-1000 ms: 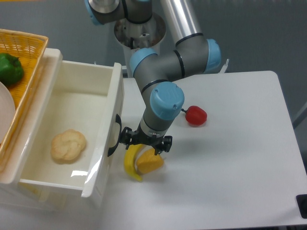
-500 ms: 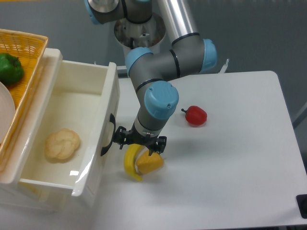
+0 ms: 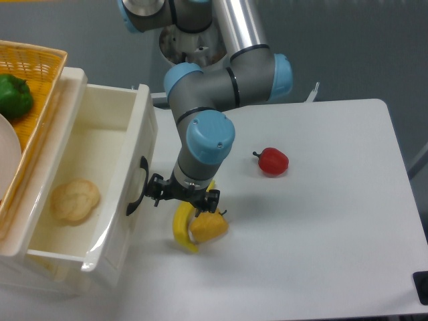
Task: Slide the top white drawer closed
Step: 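Push the drawer front with the gripper into the cabinet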
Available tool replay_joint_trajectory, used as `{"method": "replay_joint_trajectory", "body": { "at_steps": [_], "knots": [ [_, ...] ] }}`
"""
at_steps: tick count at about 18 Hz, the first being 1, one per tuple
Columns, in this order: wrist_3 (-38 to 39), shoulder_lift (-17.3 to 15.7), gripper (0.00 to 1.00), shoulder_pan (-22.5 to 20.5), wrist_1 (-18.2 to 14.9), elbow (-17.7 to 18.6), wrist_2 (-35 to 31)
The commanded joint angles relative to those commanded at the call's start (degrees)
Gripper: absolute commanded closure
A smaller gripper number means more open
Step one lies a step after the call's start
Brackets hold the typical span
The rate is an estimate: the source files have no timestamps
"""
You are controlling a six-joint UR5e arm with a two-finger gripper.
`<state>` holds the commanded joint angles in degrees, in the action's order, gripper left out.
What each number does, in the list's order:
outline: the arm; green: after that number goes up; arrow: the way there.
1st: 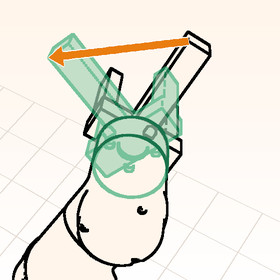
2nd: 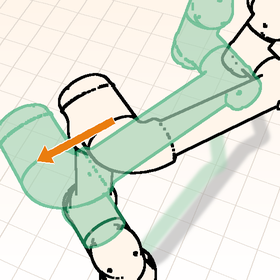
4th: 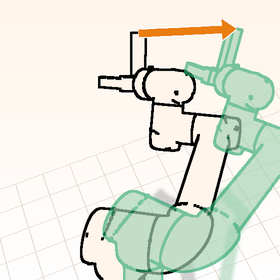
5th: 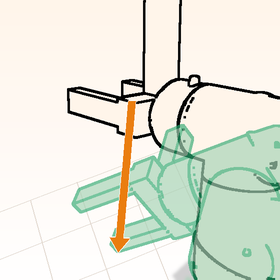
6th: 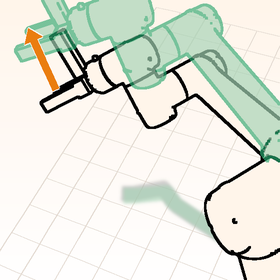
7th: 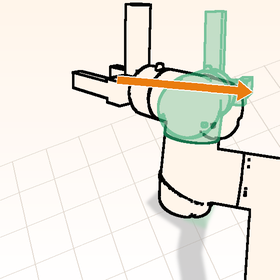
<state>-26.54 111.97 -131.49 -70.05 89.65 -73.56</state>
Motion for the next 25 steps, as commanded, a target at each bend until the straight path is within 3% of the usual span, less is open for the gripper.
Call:
{"method": "replay_joint_trajectory", "body": {
  "at_steps": [25],
  "knots": [
    [-0.6,-0.2,0.0,6.5,0.4,-0.8,-1.1]
  ]
}}
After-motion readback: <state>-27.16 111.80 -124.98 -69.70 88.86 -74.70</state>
